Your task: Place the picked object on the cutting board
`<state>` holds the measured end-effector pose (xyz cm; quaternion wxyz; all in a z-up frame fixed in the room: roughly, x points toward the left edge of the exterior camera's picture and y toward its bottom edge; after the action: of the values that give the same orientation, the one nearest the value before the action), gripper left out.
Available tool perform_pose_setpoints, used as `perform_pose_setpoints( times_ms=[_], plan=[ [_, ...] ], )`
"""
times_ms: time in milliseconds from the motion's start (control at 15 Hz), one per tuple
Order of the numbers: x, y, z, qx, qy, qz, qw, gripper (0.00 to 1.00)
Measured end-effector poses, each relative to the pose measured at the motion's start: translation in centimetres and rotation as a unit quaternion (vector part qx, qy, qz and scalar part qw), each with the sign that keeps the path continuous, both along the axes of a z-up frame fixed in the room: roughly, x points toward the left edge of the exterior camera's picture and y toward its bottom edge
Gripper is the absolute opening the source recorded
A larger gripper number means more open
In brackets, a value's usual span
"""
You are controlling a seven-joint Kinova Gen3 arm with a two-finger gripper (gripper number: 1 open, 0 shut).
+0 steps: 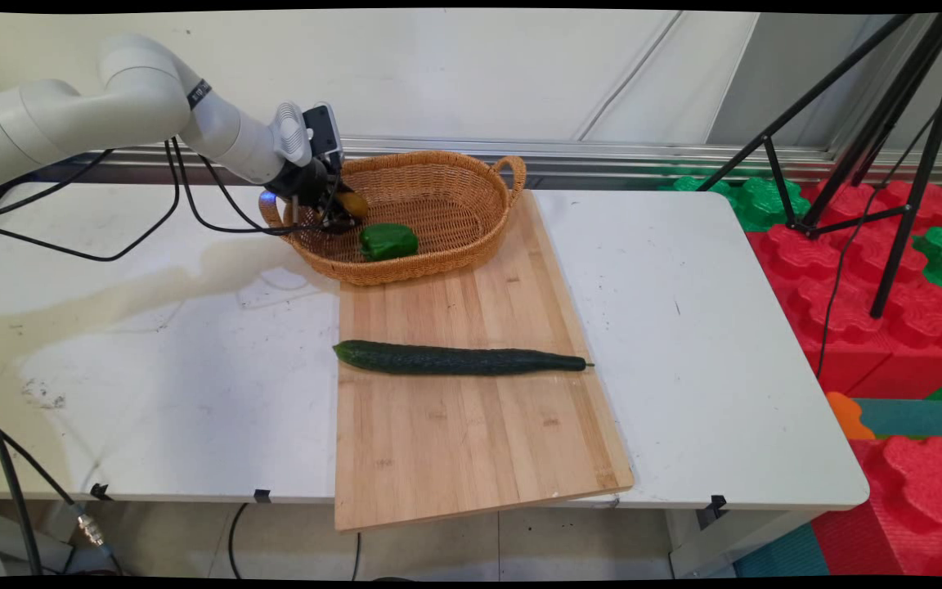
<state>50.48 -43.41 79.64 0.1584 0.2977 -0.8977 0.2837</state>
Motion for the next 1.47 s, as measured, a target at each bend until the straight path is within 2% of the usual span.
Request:
perform_pose_setpoints(
  times_ms=[533, 1000, 1467],
  plan=[
    [0.1, 0.4, 0.9, -0.003, 0.019, 0.004, 0.9998, 0.0],
    [0.6, 1.8, 3.7, -0.013, 0.041, -0.011, 0.999, 0.0],
    [1.6, 3.7, 7.6, -0.012, 0.085, -0.034, 0.9957, 0.0]
  ],
)
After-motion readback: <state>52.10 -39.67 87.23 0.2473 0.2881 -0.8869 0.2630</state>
